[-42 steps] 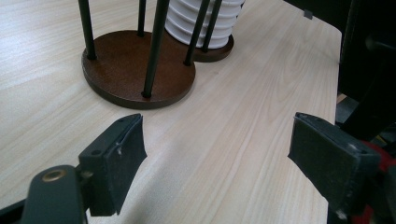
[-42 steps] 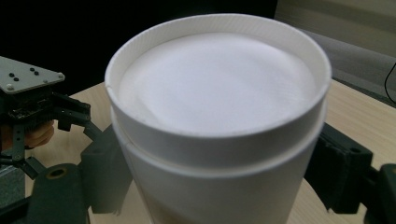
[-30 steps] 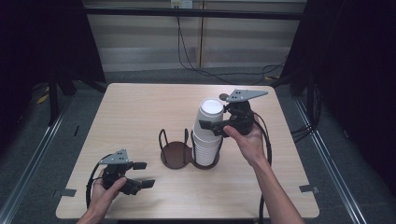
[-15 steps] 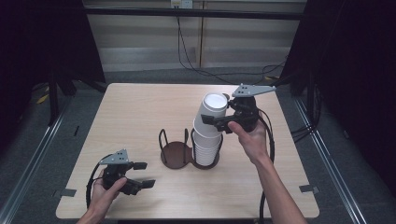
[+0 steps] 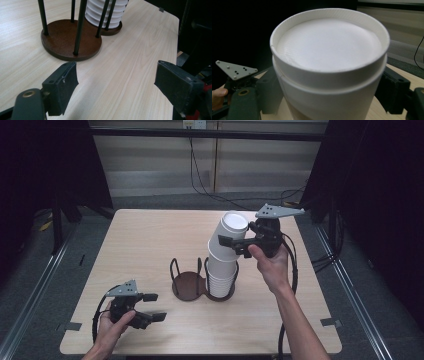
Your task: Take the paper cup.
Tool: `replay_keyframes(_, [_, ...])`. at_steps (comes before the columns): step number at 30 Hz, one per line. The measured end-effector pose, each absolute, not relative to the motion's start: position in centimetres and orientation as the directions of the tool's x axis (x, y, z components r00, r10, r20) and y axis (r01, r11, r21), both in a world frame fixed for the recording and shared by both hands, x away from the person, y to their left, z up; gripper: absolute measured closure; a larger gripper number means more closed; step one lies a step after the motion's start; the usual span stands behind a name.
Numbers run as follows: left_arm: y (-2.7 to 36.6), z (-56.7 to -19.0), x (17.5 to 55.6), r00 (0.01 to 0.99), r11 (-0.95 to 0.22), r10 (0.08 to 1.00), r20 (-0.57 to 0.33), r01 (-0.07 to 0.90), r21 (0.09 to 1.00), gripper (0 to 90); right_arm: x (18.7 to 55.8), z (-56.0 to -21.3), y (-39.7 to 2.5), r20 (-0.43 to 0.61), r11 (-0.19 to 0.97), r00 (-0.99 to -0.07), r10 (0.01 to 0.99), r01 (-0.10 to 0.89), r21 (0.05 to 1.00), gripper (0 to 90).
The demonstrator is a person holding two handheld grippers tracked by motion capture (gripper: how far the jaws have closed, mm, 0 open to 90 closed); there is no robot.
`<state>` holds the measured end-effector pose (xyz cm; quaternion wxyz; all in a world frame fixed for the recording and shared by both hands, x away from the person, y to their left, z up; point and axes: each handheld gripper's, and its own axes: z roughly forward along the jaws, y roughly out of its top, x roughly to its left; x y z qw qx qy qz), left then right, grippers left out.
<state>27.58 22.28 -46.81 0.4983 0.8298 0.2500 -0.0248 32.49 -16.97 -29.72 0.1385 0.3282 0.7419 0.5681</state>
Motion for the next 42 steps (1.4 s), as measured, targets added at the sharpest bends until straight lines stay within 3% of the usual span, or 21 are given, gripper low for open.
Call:
replay_keyframes(28, [22.0,-46.8,27.5,0.877,-0.399,0.391,-0.280,0.436,0.807,18.2,30.9,-27.3,-19.5,0.225,-0.005,-0.729,0.647,0.291,0.957,21.0])
replay_keyframes(42, [21.2,-46.6,27.5,0.880,-0.384,0.377,-0.289,0.432,0.816,18.1,29.0,-27.3,-21.2,0.209,0.007,-0.722,0.660,0.284,0.959,21.3])
